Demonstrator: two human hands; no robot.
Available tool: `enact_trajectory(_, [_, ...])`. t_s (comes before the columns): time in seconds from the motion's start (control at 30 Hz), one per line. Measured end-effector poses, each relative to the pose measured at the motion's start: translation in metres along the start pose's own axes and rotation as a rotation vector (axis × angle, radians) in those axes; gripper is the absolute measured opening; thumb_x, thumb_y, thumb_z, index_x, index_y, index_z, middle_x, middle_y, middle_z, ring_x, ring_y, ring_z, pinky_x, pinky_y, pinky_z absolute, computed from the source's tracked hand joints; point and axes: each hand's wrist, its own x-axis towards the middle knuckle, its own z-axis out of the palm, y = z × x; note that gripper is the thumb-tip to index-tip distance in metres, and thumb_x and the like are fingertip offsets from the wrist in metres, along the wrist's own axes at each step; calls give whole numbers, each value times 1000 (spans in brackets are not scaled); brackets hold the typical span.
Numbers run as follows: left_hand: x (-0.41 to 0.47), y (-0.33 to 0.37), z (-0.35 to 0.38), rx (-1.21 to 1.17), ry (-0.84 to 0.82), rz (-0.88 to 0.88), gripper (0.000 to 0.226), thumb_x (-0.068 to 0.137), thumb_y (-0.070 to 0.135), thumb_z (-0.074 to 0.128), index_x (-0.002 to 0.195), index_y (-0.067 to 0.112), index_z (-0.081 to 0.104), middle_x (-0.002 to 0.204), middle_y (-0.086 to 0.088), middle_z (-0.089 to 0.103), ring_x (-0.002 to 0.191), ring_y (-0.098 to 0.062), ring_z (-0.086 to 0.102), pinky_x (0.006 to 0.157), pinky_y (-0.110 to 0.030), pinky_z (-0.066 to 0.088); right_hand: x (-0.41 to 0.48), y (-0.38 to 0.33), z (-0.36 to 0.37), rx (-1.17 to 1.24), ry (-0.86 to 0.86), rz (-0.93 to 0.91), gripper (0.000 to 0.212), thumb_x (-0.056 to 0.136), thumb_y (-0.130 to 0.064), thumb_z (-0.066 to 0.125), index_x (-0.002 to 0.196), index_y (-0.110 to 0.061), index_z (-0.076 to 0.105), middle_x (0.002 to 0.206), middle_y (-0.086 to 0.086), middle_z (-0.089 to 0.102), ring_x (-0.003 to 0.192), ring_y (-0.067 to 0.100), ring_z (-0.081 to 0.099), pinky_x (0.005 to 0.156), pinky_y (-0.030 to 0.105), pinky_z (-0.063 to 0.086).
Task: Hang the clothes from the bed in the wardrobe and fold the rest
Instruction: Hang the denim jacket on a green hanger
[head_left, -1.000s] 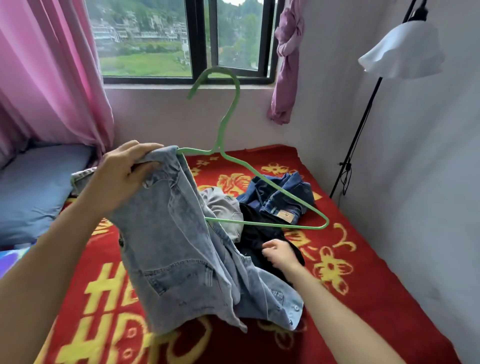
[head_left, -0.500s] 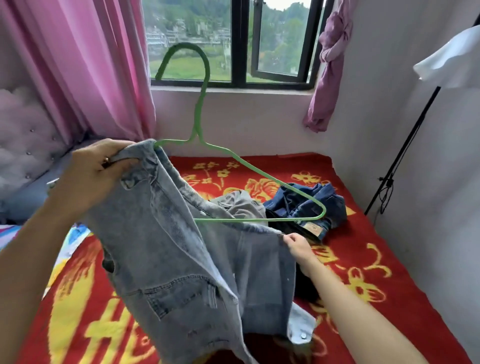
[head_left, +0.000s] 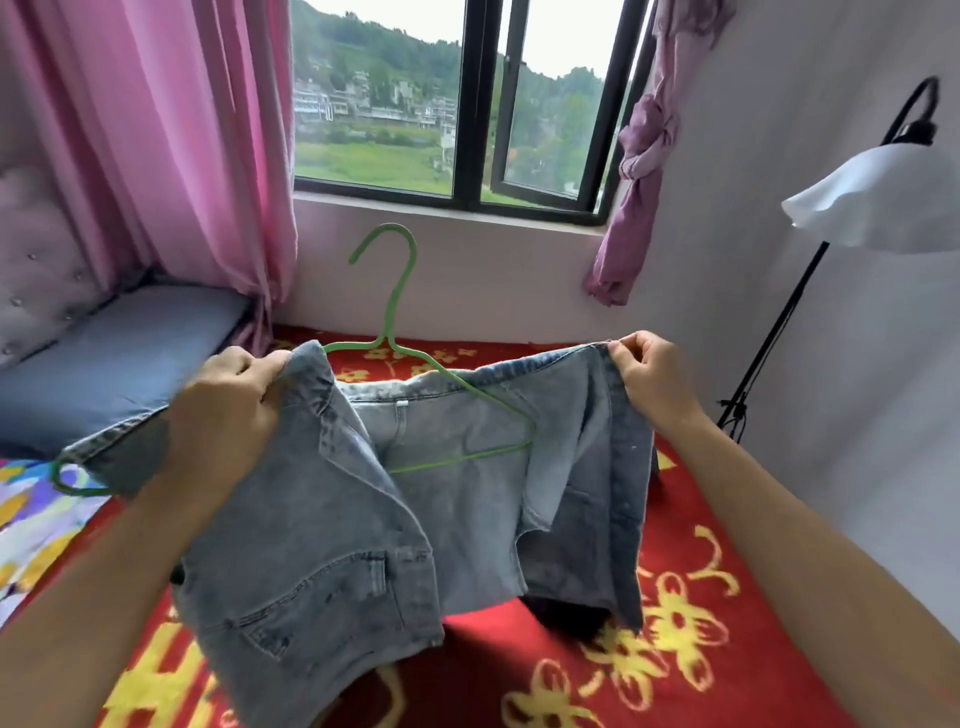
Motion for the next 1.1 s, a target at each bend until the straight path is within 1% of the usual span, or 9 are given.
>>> enact_trajectory(0.1, [-3,13,7,30,125,-79,37,72,-1,54,106,-4,68,74,-27,57,64,-46,57,53,-49,46,-30,-39,12,8,37,-129,17,93,-13,54,87,0,62,70,1,57,63,12,48,60,21,32])
enact_trajectory(0.23, [0,11,-1,-68,267,-173,34,83,10,50,110,-3,66,82,-29,58,69,-46,58,57,-47,43,-72,-63,32,-123,-482,-350,22,90,-21,61,80,-2,66,65,1,61,57,14,51,62,27,39])
enact_trajectory(0.4, [-2,7,-20,-121,349,-41,34,86,12,46,107,-5,67,81,-28,59,77,-30,51,63,-40,38,-28,-61,8,-125,92,-338,20,86,-19,66,100,-4,68,99,14,65,86,26,59,73,29,42])
enact_trajectory(0.5, [-4,13,-27,-170,361,-12,32,86,10,47,105,-6,67,79,-28,60,77,-23,45,64,-33,33,4,-56,1,-202,-267,-391,42,88,-23,63,127,-10,55,127,10,52,118,22,45,97,30,34])
enact_trajectory(0.6, [0,14,-31,-185,341,-51,32,85,11,48,107,-1,68,81,-27,60,79,-23,45,67,-34,34,12,-58,0,-28,-625,-286,20,94,-26,51,95,-11,63,89,4,61,82,9,53,77,25,43])
enact_trajectory(0.7, [4,11,-36,-190,308,-65,27,83,5,54,106,1,68,79,-25,59,77,-23,48,66,-33,33,9,-59,10,-11,-656,-310,39,94,-24,51,58,-16,40,57,-7,34,53,3,30,55,22,27])
enact_trajectory(0.83, [5,12,-46,-173,228,-38,29,80,3,58,106,-1,69,78,-23,59,73,-34,57,62,-24,27,-1,-81,36,14,-545,-404,43,95,-24,52,54,-24,37,53,-14,34,51,5,31,57,26,28])
enact_trajectory(1.0, [1,10,-62,-260,139,-52,35,78,9,60,111,3,67,81,3,58,77,-5,50,66,-14,30,2,-108,47,72,-544,-470,45,95,-26,52,53,-29,38,42,-20,39,44,-1,35,51,12,29])
enact_trajectory(1.1, [-11,-18,-83,-249,-68,-50,45,76,16,64,121,9,61,90,-5,61,84,-9,55,74,-8,34,7,-105,42,229,-510,-421,47,91,-33,53,50,-26,32,40,-17,31,42,0,28,45,12,24])
